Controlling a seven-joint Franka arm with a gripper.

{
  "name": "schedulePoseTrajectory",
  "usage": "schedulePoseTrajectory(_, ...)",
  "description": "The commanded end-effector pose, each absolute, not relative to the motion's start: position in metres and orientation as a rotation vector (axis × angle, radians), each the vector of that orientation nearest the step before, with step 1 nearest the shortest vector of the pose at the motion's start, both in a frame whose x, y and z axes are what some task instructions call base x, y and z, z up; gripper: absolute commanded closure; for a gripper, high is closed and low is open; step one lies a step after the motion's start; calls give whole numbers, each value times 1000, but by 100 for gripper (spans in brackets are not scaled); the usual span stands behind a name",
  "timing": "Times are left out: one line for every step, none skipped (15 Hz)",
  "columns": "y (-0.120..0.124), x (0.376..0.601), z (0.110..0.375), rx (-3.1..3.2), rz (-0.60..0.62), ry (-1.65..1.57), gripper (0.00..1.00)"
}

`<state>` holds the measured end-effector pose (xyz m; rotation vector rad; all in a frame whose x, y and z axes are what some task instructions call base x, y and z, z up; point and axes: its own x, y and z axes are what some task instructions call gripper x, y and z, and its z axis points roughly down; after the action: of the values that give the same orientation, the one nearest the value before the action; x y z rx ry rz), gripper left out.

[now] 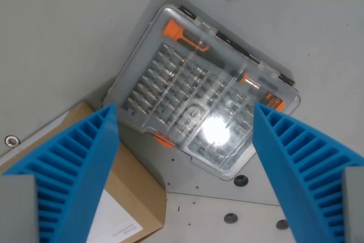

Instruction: Move above the white socket

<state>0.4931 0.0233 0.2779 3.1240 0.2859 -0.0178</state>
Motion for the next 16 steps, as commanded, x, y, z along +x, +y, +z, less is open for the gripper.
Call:
schedulePoseTrajectory(23,493,280,3124,-12,286,0)
schedulePoseTrajectory(23,493,280,3124,-11,286,0)
schedulePoseTrajectory(23,493,280,3124,-11,288,0)
schedulePoseTrajectory(23,493,280,3124,-11,288,0)
schedulePoseTrajectory(23,494,279,3123,-11,290,0)
schedulePoseTrajectory(23,494,279,3123,-11,292,0)
schedulePoseTrajectory(23,494,279,3122,-10,295,0)
schedulePoseTrajectory(23,494,279,3122,-10,299,0)
schedulePoseTrajectory(22,495,278,3121,-9,304,0)
schedulePoseTrajectory(22,495,278,3120,-8,309,0)
schedulePoseTrajectory(22,496,277,3119,-7,315,0)
schedulePoseTrajectory(22,497,277,3118,-6,322,0)
schedulePoseTrajectory(21,497,276,3117,-3,327,0)
schedulePoseTrajectory(21,499,275,3116,0,334,0)
schedulePoseTrajectory(20,500,274,3115,3,341,0)
schedulePoseTrajectory(19,501,273,3114,5,347,0)
